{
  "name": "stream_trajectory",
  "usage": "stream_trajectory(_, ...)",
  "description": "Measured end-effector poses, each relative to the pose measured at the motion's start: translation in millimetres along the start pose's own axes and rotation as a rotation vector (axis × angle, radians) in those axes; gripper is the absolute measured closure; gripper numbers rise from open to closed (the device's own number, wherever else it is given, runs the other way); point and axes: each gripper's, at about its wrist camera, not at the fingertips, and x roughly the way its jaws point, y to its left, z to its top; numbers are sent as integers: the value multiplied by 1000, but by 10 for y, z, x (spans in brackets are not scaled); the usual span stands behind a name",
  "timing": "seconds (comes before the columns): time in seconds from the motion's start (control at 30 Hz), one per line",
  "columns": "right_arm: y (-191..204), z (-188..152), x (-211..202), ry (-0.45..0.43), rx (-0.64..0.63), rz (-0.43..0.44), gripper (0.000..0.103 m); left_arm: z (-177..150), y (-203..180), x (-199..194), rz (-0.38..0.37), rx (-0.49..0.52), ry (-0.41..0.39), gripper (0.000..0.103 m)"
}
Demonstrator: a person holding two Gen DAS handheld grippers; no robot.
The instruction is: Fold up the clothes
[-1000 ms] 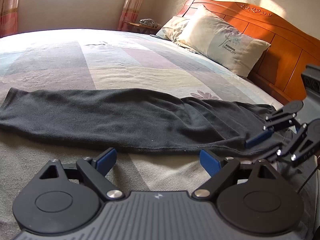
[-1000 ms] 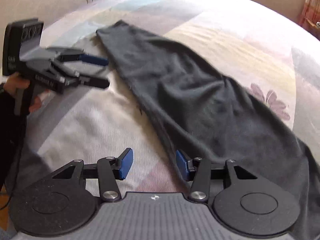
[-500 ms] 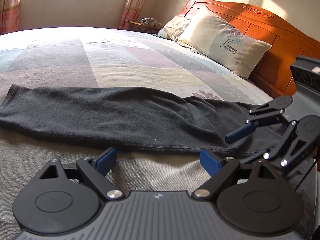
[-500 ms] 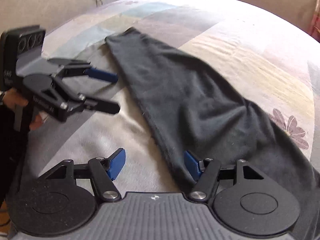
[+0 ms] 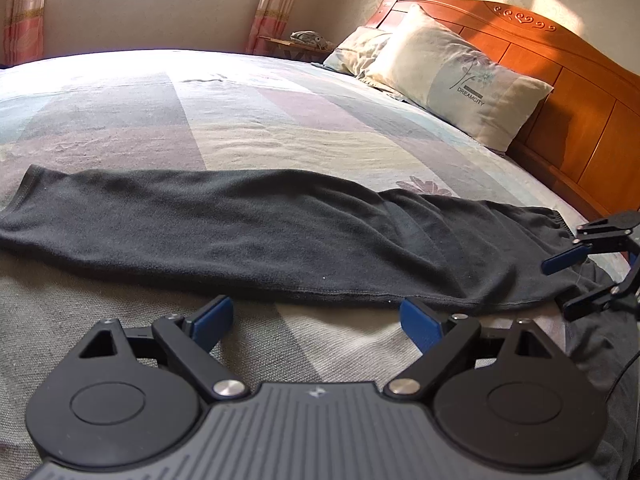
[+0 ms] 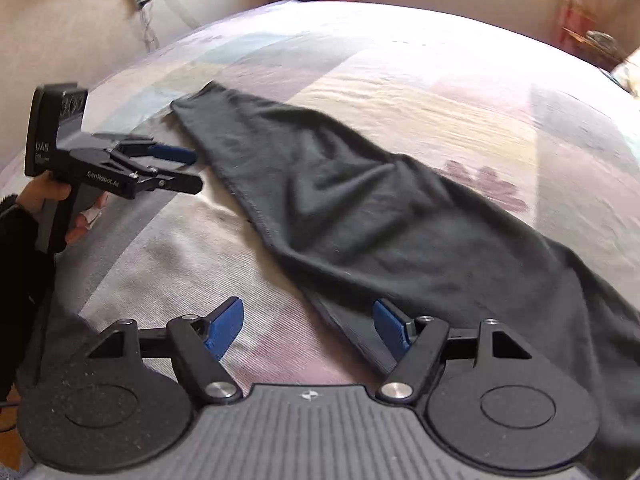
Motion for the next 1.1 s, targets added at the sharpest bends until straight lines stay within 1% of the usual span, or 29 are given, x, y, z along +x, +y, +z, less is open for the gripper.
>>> stream_trajectory(0.07, -183, -202, -222, -32, 52, -39, 24, 43, -1, -6, 19, -10, 2, 12)
stream_trajectory(0.1, -262, -300, -323, -46, 66, -63, 23, 104, -18, -25, 47, -6, 0, 12)
stream_trajectory(0.13, -325, -378, -401, -65, 70, -88, 21, 172, -52, -32, 83, 25, -8, 12)
stream_trajectory(0.2, -442, -496, -520, -112, 92, -123, 19, 234, -34, 49, 124, 63, 21, 10)
stream_trajectory(0.37, -671, -541, -539, -193, 219, -72, 19, 319, 91, 310, 195, 122, 128, 9)
stream_trajectory(0.43, -663, -571, -569, -207, 180, -82, 19, 353, 141, 414, 224, 145, 170, 9)
stream_trajectory(0.47, -665, -601, -585, -210, 163, -81, 18, 336, 204, 381, 229, 137, 175, 9)
stream_trajectory(0.53, -732, -681, -611, -210, 166, -85, 16, 261, 399, 170, 226, 86, 171, 10)
stream_trajectory(0.57, -779, -721, -617, -208, 176, -89, 16, 255, 495, 74, 237, 50, 190, 10)
stream_trajectory(0.63, -889, -786, -619, -212, 219, -90, 16, 328, 584, -17, 348, 17, 244, 11)
stream_trajectory(0.67, -948, -812, -615, -217, 248, -87, 16, 387, 598, -50, 377, 18, 248, 11)
stream_trajectory(0.73, -1028, -832, -593, -229, 299, -72, 16, 539, 593, -97, 357, 26, 203, 11)
stream_trajectory(0.8, -1038, -840, -570, -235, 319, -76, 16, 703, 600, -72, 298, -1, 139, 9)
stream_trajectory(0.83, -1023, -835, -560, -231, 313, -77, 16, 754, 623, -15, 270, -21, 126, 9)
stream_trajectory(0.87, -1004, -830, -553, -229, 302, -78, 16, 777, 654, 63, 259, -38, 130, 9)
stream_trajectory(0.9, -988, -828, -553, -228, 289, -79, 16, 780, 695, 164, 265, -49, 146, 9)
stream_trajectory(0.93, -972, -826, -554, -228, 275, -80, 16, 764, 742, 263, 280, -56, 168, 9)
stream_trajectory(0.97, -964, -824, -558, -228, 265, -85, 16, 733, 793, 336, 310, -58, 189, 9)
stream_trajectory(1.03, -982, -819, -559, -230, 260, -95, 16, 720, 913, 417, 423, -68, 209, 10)
stream_trajectory(1.07, -1003, -821, -559, -231, 266, -96, 16, 755, 972, 394, 472, -99, 188, 10)
stream_trajectory(1.1, -1023, -826, -559, -234, 275, -95, 16, 804, 1026, 347, 506, -148, 154, 11)
